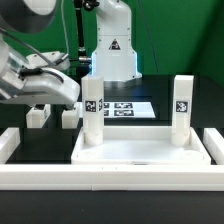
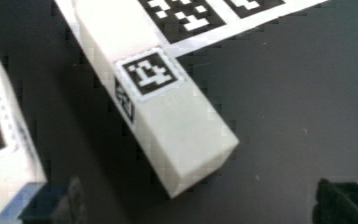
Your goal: Assemble desk
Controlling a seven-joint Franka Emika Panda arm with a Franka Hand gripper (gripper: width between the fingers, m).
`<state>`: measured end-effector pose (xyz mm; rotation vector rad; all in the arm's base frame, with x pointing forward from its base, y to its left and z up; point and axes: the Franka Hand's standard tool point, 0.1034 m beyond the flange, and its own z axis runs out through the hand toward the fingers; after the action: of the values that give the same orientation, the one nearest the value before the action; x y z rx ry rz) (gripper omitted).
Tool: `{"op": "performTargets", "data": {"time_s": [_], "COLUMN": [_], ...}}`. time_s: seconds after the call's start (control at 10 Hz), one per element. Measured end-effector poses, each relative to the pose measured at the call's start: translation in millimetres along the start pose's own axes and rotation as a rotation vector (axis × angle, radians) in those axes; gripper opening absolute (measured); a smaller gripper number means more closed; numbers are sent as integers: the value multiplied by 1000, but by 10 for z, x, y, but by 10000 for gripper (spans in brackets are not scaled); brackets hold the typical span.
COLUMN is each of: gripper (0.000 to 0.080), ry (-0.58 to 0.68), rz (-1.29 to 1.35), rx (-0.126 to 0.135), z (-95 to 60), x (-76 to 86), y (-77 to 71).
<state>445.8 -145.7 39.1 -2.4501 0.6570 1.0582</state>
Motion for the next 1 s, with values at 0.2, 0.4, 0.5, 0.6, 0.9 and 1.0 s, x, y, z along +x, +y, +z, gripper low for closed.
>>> {"op": "performTargets", "data": {"time_s": [0.2, 0.4, 0.5, 0.6, 0.9, 1.0], "gripper": [649, 649, 649, 649, 649, 649], "ry": [1, -4, -6, -4, 0, 0], "rz": [1, -1, 0, 1, -1, 0], "rx": [-12, -18, -18, -18, -18, -17], "z": [123, 162, 172, 160, 122, 121], "x": [15, 22, 25, 27, 38, 38], "y": [-17, -34, -28, -23, -5, -3]}}
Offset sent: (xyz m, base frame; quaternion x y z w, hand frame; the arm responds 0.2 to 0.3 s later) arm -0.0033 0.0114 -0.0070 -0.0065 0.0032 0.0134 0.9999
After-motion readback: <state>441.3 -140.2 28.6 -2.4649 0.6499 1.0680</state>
